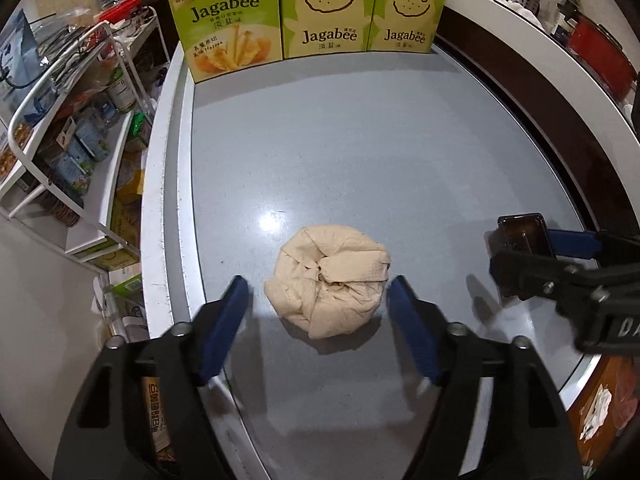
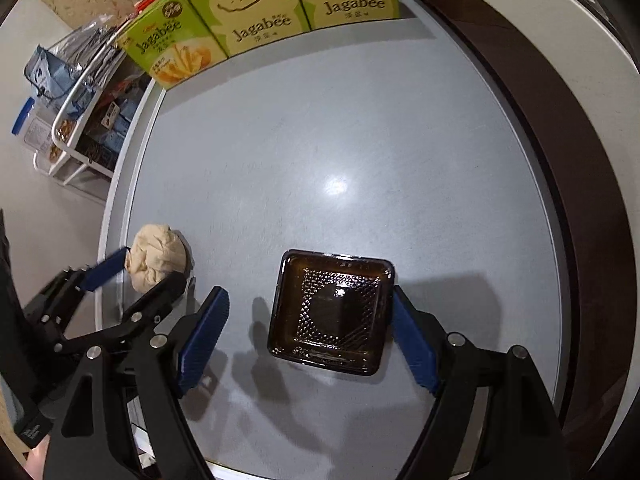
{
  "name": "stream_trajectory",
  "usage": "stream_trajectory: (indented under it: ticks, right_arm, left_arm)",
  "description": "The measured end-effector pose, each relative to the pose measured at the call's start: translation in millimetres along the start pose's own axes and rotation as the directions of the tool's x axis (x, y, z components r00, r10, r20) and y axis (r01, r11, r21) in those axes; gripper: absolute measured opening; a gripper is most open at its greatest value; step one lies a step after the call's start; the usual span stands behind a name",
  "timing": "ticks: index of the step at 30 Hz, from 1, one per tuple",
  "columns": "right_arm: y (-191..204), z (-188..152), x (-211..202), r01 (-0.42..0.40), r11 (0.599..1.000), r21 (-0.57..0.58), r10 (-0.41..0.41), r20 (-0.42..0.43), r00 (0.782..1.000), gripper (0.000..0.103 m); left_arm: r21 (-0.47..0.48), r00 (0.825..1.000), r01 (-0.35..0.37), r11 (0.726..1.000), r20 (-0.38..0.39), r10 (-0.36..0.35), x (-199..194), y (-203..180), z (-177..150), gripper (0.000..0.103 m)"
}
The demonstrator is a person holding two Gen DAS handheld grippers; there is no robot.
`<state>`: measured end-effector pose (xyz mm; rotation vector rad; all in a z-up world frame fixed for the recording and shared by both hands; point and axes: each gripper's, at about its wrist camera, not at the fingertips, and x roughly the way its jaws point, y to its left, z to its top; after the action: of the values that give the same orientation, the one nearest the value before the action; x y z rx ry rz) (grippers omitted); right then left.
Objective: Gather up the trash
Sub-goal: 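Grasp the brown plastic tray with the right tool while the left tool grasps the beige cloth bundle, then carry the tray and cloth bundle with both tools over the bin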
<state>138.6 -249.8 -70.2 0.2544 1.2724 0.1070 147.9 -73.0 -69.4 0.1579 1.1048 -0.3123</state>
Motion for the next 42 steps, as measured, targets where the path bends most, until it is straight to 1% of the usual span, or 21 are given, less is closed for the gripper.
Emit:
stream_trajectory:
  ticks: [6,9,10,11,12,13,14,16,21,28,34,38,42]
  right_arm:
    - [9.0,-2.0,5.6,0.029,0.999,-0.024,-0.029,0.000,1.000,0.078]
    - [8.9,-2.3,5.6,0.031,0.999,-0.023,-0.031,0.009,0.999,0.078]
    - [9.1,-2.7,5.5,0.035,0.999,-0.027,-0.035,0.010,0.999,0.076]
    - [9.6,-2.9,4.6,0.036,0.999,-0.033,-0.036,0.016,0.999,0.063]
    - [9.8,-3.0,3.8,0.030,0.999,-0.040,-0.030,0.016,0.999,0.058]
    - [10.0,-3.0,3.7,0.030,0.999,-0.041,-0.029,0.013,0.999,0.058]
    - [9.3,-3.1,3.1,0.024,0.999,-0.041,-0.023,0.012,1.000,0.054]
    - [7.3,-4.5,2.1,0.009,0.999,-0.037,-0.008,0.013,1.000,0.053]
    - [7.3,-7.9,-1.5,-0.009,0.999,-0.043,0.010,0.021,1.000,0.053]
    - [0.0,-8.6,-21.3,-0.040,0.998,-0.043,0.042,0.051,0.998,0.053]
    - [-7.3,-13.1,-46.4,-0.080,0.996,-0.041,0.083,0.077,0.994,0.053]
    - [-10.9,-19.7,-62.0,-0.114,0.993,-0.045,0.117,0.084,0.990,0.053]
    - [-14.2,-31.3,-76.0,-0.144,0.988,-0.053,0.148,0.084,0.985,0.053]
  left_arm:
    - [0.003,1.000,0.001,1.000,-0.014,-0.001,8.1,-1.0,1.8,0.075]
    - [0.007,1.000,-0.002,1.000,-0.005,0.002,8.2,-1.0,2.0,0.075]
    - [0.011,1.000,-0.008,1.000,-0.003,0.008,8.8,-1.3,1.9,0.075]
    - [0.011,1.000,-0.006,1.000,-0.002,0.006,8.8,-1.2,1.8,0.074]
    - [0.010,1.000,-0.002,1.000,0.000,0.002,8.2,-0.7,1.9,0.070]
    - [0.009,1.000,-0.001,1.000,0.001,0.001,7.6,-0.9,1.6,0.067]
    - [0.008,1.000,0.002,1.000,0.003,-0.002,6.4,-0.5,1.6,0.061]
    - [0.007,1.000,0.009,1.000,0.003,-0.009,5.2,-0.4,1.8,0.053]
    - [-0.005,1.000,0.026,1.000,0.005,-0.026,2.2,0.3,1.2,0.052]
    - [-0.015,0.998,0.052,0.999,0.025,-0.051,-9.3,0.1,0.5,0.052]
    - [-0.020,0.995,0.080,0.997,0.068,-0.078,-34.3,2.2,0.5,0.052]
    - [-0.009,0.990,0.102,0.995,0.095,-0.101,-53.5,0.6,-5.5,0.052]
    - [-0.002,0.989,0.106,0.994,0.106,-0.106,-69.0,-2.2,-15.8,0.052]
